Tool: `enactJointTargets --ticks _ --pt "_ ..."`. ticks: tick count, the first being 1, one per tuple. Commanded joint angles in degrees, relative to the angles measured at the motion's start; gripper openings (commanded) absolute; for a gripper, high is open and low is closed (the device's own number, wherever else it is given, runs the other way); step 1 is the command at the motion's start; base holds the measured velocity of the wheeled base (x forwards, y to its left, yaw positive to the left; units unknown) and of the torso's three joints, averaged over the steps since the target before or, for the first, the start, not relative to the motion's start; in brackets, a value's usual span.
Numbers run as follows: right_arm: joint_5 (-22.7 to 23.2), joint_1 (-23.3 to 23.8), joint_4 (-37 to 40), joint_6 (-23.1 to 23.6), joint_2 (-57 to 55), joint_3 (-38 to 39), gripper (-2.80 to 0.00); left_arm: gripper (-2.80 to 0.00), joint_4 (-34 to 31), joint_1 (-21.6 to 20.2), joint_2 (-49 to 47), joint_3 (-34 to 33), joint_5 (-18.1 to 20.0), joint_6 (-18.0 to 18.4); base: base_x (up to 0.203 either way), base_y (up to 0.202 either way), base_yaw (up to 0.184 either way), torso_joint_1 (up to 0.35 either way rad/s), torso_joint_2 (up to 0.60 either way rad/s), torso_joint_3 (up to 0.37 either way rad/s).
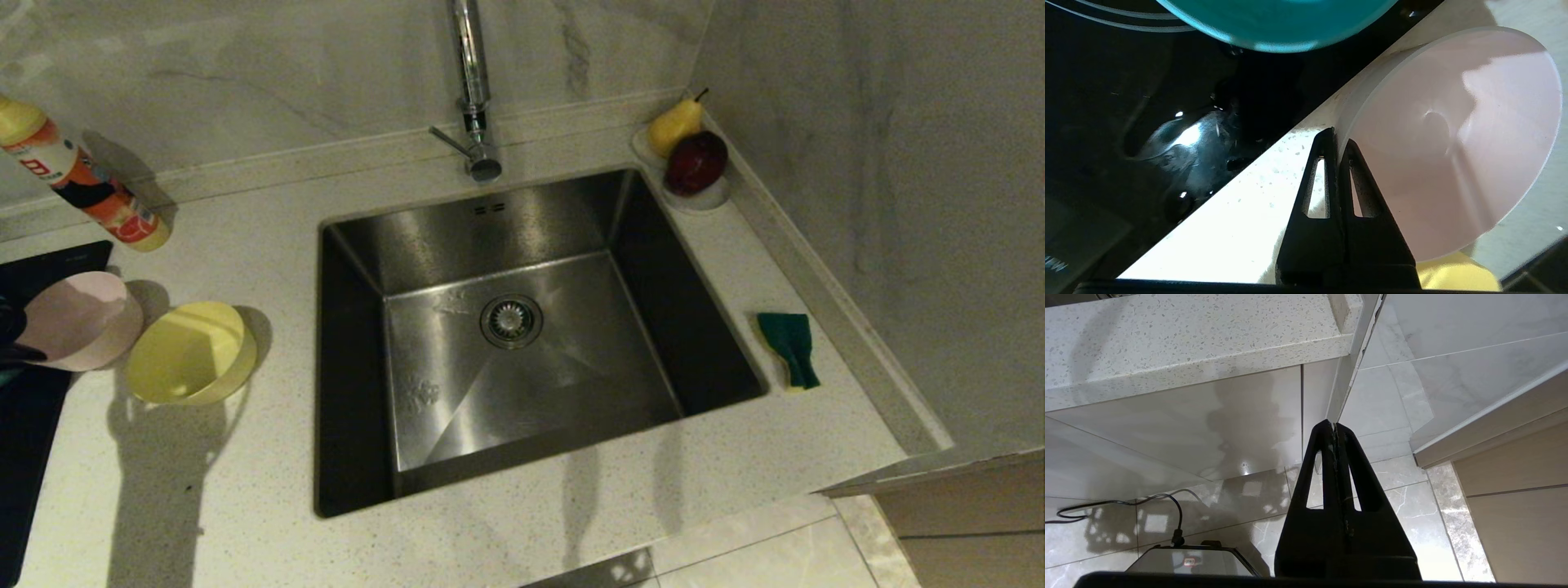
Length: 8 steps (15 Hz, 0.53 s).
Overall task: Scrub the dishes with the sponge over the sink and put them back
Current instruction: Place the bowl on the bowl
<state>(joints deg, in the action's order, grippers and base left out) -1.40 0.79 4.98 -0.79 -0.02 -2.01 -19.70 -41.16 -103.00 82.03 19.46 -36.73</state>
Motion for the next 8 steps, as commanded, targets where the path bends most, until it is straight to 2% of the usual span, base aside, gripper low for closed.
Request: enactJointTargets --ticks 1,8 --pt "0.0 0.0 0.03 0.0 -0.06 -0.01 -2.8 -2.8 -2.13 -0.67 3.1 1.32 0.18 -0.06 0.0 0.0 0.0 0.0 0.0 0.0" --pt "0.0 0.0 0.03 0.0 -0.06 -0.01 -2.8 -2.8 -11.01 -0.81 12.01 4.38 0.44 1.21 0.0 0.0 0.0 0.0 0.0 0.0"
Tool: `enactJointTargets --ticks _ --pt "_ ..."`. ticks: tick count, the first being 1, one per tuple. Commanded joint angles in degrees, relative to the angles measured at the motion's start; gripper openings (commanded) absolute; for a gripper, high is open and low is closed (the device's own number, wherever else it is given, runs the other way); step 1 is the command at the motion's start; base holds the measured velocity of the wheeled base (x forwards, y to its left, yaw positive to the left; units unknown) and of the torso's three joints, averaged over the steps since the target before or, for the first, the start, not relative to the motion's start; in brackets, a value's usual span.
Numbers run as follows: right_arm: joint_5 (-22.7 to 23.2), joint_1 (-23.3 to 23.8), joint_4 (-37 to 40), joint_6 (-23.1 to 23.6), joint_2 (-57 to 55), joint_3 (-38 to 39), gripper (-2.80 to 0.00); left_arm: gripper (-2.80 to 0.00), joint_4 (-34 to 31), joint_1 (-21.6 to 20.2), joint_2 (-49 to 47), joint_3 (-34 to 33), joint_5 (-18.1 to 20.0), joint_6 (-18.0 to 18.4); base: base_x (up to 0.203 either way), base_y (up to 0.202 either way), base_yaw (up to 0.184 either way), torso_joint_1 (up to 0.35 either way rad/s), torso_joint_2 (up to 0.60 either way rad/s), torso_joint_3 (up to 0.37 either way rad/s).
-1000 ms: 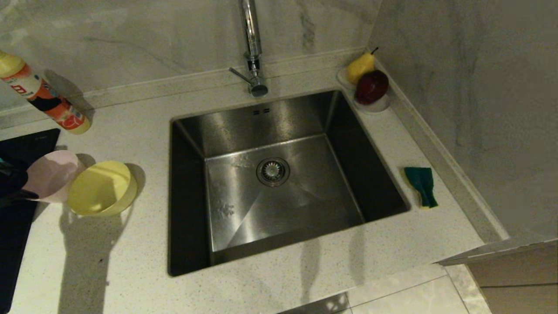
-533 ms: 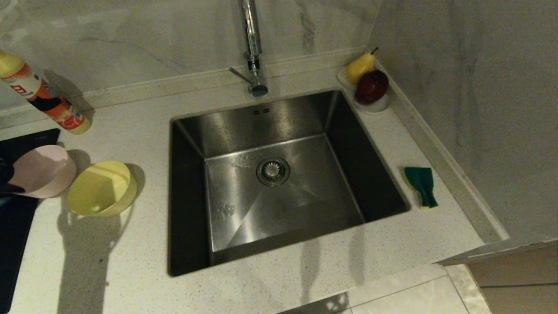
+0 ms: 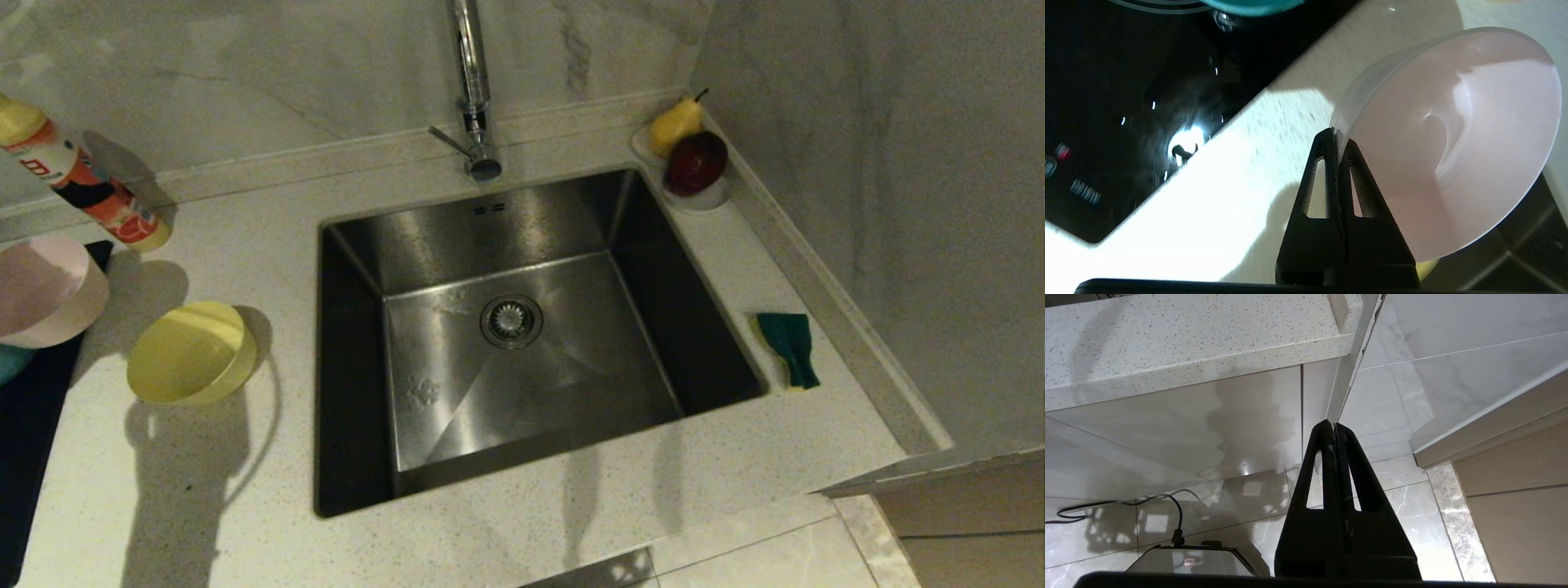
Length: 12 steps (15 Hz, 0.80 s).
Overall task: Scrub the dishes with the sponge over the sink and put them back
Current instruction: Place the bowl on the bowl
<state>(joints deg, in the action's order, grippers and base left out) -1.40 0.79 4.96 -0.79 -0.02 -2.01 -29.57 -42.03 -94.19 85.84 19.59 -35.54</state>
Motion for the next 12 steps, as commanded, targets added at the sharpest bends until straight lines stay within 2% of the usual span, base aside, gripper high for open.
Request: enactJointTargets --ticks 1,3,6,9,12 --pt "0.0 0.0 0.05 0.0 -0.06 -0.01 -2.8 -2.8 -2.62 0.16 4.1 0.48 1.44 0.79 0.0 0.0 0.0 0.0 0.0 0.0" --pt "0.0 0.0 0.05 0.0 -0.06 -0.01 -2.8 -2.8 -4.88 1.24 5.55 -0.37 4.54 1.45 0.0 0.0 0.0 0.0 0.0 0.0" --pt "0.0 0.0 0.12 0.0 -0.06 -0.01 -2.8 -2.8 -6.56 6.12 5.69 -2.13 4.92 1.57 0.0 0.0 0.0 0.0 0.0 0.0" --pt "0.0 0.0 0.05 0.0 -0.06 -0.01 -2.8 -2.8 -6.15 12.51 5.33 -3.76 3.22 1.49 0.0 0.0 0.0 0.0 0.0 0.0" --pt "0.0 0.0 0.05 0.0 -0.06 -0.01 -2.8 -2.8 -5.53 17.09 3.72 -5.27 -0.92 1.15 0.0 0.0 0.0 0.0 0.0 0.0"
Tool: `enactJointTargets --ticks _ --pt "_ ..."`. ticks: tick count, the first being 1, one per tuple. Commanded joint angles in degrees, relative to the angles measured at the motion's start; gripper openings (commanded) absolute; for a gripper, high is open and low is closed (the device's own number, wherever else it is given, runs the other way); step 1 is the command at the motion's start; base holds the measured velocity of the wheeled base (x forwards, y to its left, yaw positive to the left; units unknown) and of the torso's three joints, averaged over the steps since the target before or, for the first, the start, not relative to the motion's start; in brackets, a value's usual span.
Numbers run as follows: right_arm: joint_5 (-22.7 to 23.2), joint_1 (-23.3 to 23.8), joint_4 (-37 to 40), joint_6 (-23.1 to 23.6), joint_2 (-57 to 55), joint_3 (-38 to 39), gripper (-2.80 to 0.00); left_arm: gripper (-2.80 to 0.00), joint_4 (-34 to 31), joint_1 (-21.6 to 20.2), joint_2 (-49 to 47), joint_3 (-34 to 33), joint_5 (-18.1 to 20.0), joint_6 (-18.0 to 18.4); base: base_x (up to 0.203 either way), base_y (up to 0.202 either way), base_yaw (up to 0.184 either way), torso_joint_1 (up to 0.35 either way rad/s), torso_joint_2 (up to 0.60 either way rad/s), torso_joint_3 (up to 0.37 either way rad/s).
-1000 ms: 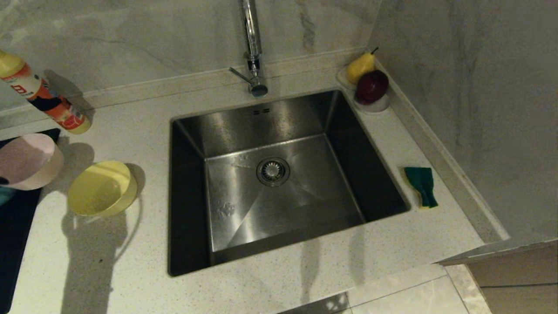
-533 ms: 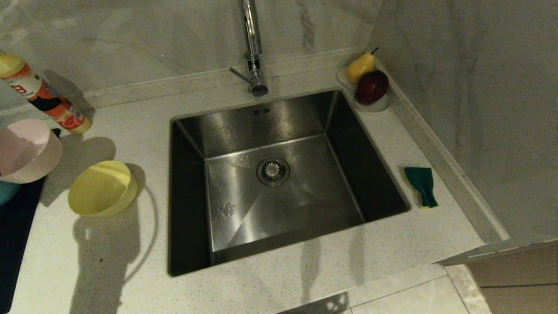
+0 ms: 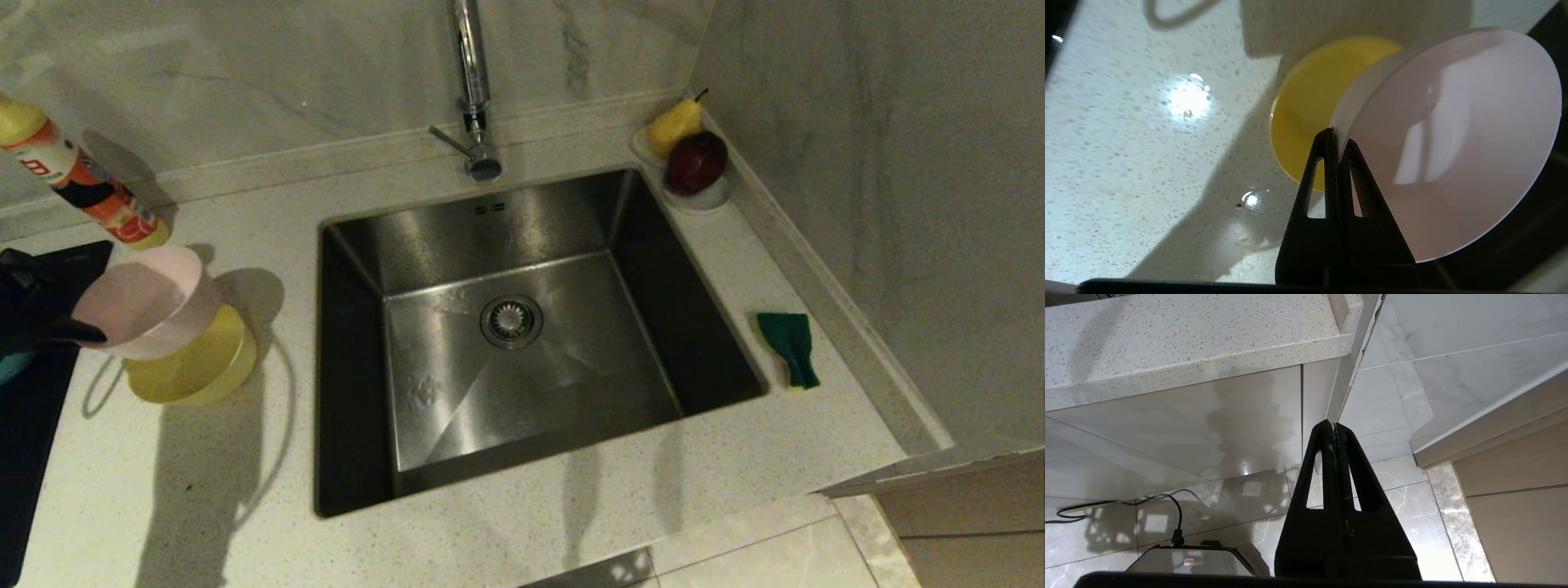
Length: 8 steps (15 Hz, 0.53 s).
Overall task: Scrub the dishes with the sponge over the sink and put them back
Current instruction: Place the bowl on the bowl
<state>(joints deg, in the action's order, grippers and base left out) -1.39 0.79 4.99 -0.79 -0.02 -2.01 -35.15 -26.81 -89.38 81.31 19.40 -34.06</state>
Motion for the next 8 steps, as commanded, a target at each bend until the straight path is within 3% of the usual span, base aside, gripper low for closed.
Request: enactJointTargets --ticks 1,6,8 --pt "-0.01 0.0 0.02 0.0 -0.06 -0.01 -2.8 -2.8 0.85 2.02 -1.54 -1.36 -0.91 -0.47 0.0 0.0 0.0 0.0 0.0 0.0" --pt "-0.01 0.0 0.02 0.0 -0.06 -0.01 -2.8 -2.8 9.33 1.95 -5.03 -5.49 -3.86 -0.65 0.0 0.0 0.0 0.0 0.0 0.0" --pt "-0.01 0.0 0.02 0.0 -0.06 -0.01 -2.8 -2.8 9.57 1.94 -5.37 -5.47 -3.93 -0.66 0.0 0.0 0.0 0.0 0.0 0.0"
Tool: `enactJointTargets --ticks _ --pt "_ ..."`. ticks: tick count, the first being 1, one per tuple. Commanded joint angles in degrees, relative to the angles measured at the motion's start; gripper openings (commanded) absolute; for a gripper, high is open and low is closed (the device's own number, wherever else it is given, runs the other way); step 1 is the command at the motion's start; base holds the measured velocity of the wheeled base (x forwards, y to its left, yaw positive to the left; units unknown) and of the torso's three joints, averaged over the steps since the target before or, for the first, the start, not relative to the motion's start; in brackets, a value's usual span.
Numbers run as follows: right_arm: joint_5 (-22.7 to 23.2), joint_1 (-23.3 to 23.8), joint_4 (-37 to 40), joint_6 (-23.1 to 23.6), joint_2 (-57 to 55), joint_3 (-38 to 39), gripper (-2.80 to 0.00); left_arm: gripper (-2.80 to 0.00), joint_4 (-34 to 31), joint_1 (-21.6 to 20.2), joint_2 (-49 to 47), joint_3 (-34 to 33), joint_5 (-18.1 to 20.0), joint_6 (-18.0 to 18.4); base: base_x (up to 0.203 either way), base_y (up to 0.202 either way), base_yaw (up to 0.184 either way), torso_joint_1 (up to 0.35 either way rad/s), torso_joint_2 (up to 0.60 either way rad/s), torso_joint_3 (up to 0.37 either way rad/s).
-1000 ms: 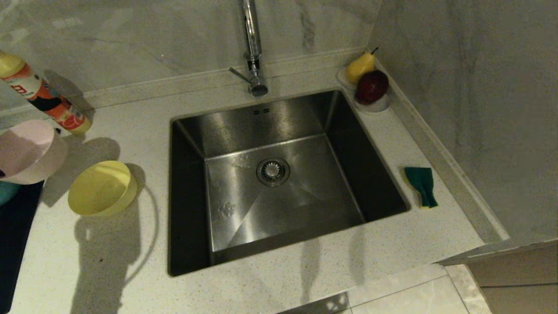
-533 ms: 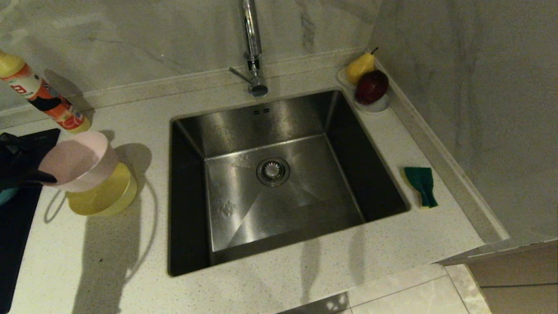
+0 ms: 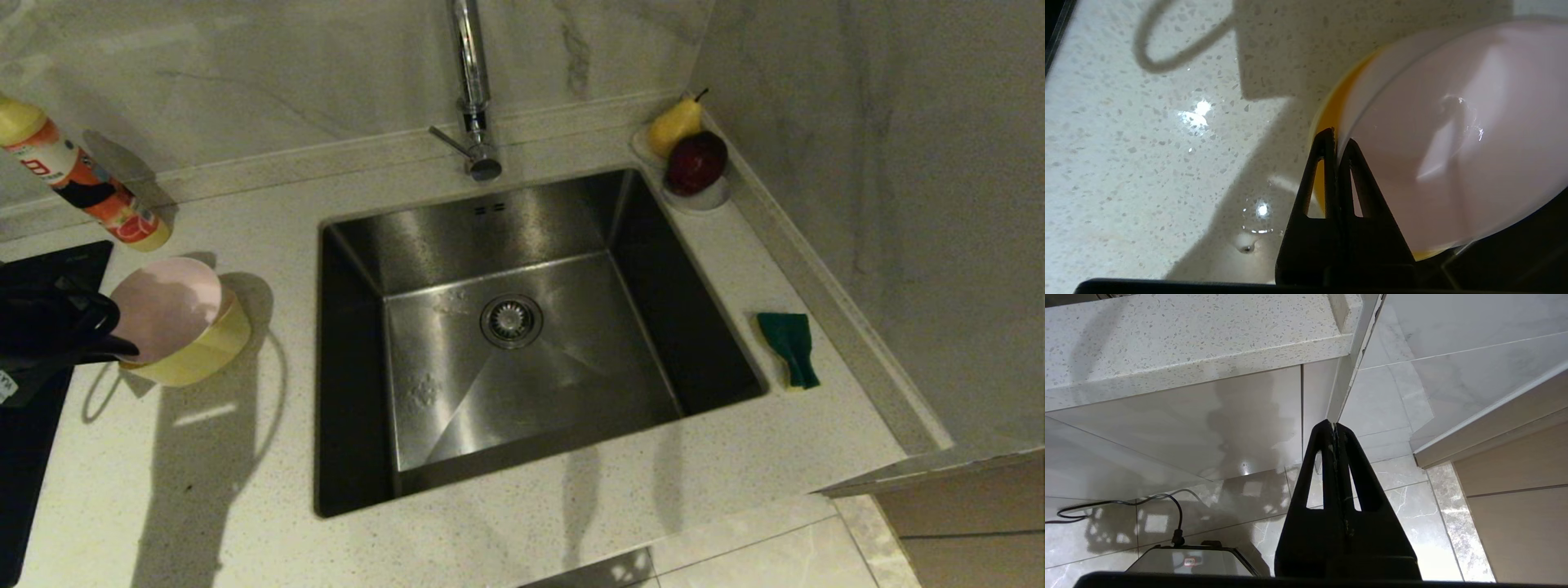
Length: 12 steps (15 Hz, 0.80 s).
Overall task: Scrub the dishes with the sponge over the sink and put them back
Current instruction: Place the bowl on the bowl
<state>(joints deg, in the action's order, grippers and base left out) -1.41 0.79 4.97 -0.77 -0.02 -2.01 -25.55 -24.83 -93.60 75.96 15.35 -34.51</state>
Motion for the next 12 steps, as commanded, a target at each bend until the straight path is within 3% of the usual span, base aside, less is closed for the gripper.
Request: enactJointTargets --ticks 1,12 --pt "0.0 0.0 0.04 -0.02 -0.12 -0.01 -2.8 -2.8 -0.03 0.04 -1.14 -0.11 0.12 -0.21 0.0 0.0 0.0 0.0 0.0 0.0" --pt "0.0 0.0 0.04 -0.02 -0.06 -0.01 -2.8 -2.8 -3.94 -0.01 4.81 -2.65 -0.11 -0.56 0.0 0.0 0.0 0.0 0.0 0.0"
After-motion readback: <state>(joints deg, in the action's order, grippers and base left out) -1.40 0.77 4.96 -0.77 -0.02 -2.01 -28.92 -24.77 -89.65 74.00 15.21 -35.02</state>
